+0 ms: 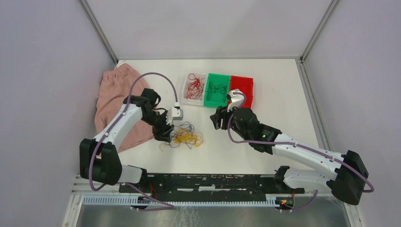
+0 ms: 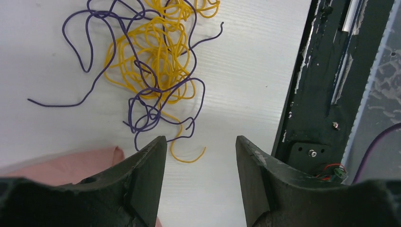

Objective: Untangle the cables
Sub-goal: Untie the cable.

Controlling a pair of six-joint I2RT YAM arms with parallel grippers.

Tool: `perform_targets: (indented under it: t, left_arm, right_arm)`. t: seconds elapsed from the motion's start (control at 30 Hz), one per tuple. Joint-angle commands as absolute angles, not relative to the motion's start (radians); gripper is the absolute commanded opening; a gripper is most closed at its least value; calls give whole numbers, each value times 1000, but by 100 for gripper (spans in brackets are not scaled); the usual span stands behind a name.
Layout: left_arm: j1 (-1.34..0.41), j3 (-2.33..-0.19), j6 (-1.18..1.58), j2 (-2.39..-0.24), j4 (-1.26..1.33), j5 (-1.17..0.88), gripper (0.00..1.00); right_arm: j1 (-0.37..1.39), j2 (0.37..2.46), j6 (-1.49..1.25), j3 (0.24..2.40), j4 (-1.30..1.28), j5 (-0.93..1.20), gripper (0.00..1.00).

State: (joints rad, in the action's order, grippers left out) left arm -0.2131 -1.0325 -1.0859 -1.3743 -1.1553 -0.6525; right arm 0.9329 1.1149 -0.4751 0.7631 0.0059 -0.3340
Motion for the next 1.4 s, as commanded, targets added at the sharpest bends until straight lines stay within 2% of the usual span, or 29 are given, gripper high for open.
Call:
perform_targets:
  t: [0.0, 0.37, 0.6, 0.77, 1.0, 1.1, 1.27, 1.37]
  left_arm:
    - [-250, -1017, -1185, -1374, -1056, -657, 63]
    - [-291, -1025, -1258, -1514, -937, -553, 63]
    - [-294, -1029, -1268, -1564, -871, -533, 57]
    - [-295, -1052, -1277, -1569, -874, -530, 56]
    - [-295, -1101, -1348, -1544, -950, -516, 66]
    - [-295, -1104, -1377, -1561, -984, -517, 67]
    - [-295, -1099, -1398, -1620, -1031, -488, 63]
    - [-295, -1069, -1389, -1615, -976, -466, 59]
  right_arm:
    - [929, 1116, -491, 824, 31, -316, 63]
    - [929, 1110, -487, 830, 18, -328, 62]
    - [930, 1098, -485, 829, 15, -333, 61]
    - [928, 1089, -485, 821, 14, -336, 61]
    - [929, 1096, -486, 816, 26, -329, 60]
    - [928, 1102, -491, 817, 30, -326, 60]
    - [928, 1085, -494, 810, 16, -334, 59]
    - [929, 1070, -494, 799, 16, -346, 59]
